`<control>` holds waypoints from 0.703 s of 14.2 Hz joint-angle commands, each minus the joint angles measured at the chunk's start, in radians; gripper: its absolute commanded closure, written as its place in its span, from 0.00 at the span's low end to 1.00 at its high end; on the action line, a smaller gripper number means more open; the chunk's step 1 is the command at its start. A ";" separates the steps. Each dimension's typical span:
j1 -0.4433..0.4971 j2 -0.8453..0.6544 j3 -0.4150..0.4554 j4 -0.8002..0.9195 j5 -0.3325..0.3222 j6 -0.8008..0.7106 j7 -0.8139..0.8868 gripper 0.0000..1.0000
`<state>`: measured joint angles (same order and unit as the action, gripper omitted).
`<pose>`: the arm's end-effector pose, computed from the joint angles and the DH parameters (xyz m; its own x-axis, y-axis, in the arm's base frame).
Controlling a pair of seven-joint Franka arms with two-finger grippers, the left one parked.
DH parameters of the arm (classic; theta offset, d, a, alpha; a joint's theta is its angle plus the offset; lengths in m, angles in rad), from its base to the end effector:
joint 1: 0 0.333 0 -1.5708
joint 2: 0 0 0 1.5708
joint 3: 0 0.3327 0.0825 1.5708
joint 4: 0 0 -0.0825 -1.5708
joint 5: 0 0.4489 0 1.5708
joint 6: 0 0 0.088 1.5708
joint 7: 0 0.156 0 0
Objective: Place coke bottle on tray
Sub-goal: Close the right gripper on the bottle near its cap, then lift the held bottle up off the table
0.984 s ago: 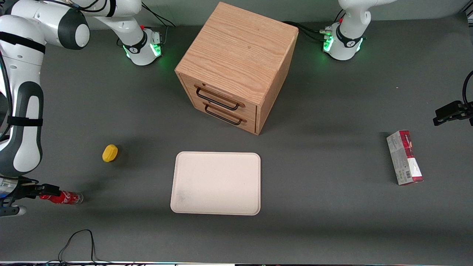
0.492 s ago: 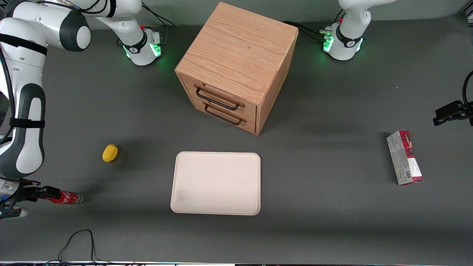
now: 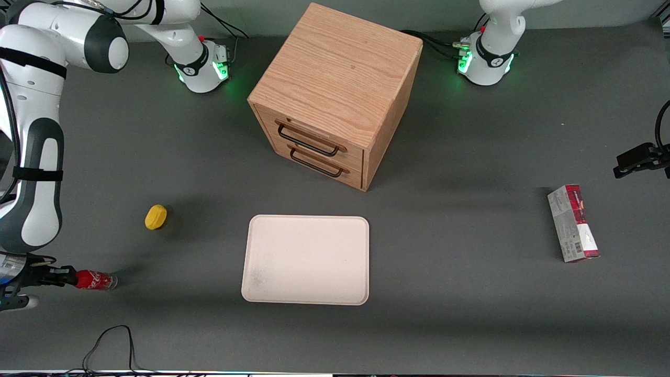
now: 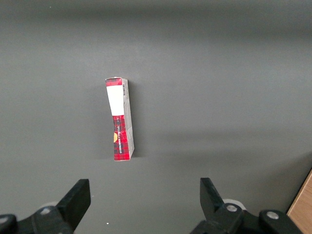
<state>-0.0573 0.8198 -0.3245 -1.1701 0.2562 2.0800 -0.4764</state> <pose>0.8167 -0.2287 0.2666 0.9885 0.0987 0.1147 0.0927 -0.9941 0.0567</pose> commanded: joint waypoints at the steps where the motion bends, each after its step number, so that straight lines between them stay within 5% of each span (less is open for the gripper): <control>1: 0.002 -0.034 -0.001 0.013 -0.014 -0.053 -0.018 1.00; 6: 0.014 -0.305 -0.010 -0.080 -0.017 -0.374 -0.008 1.00; 10: 0.074 -0.655 -0.010 -0.437 -0.194 -0.362 0.041 1.00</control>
<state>-0.0354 0.4013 -0.3340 -1.3236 0.1440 1.6687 -0.4711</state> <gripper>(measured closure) 0.692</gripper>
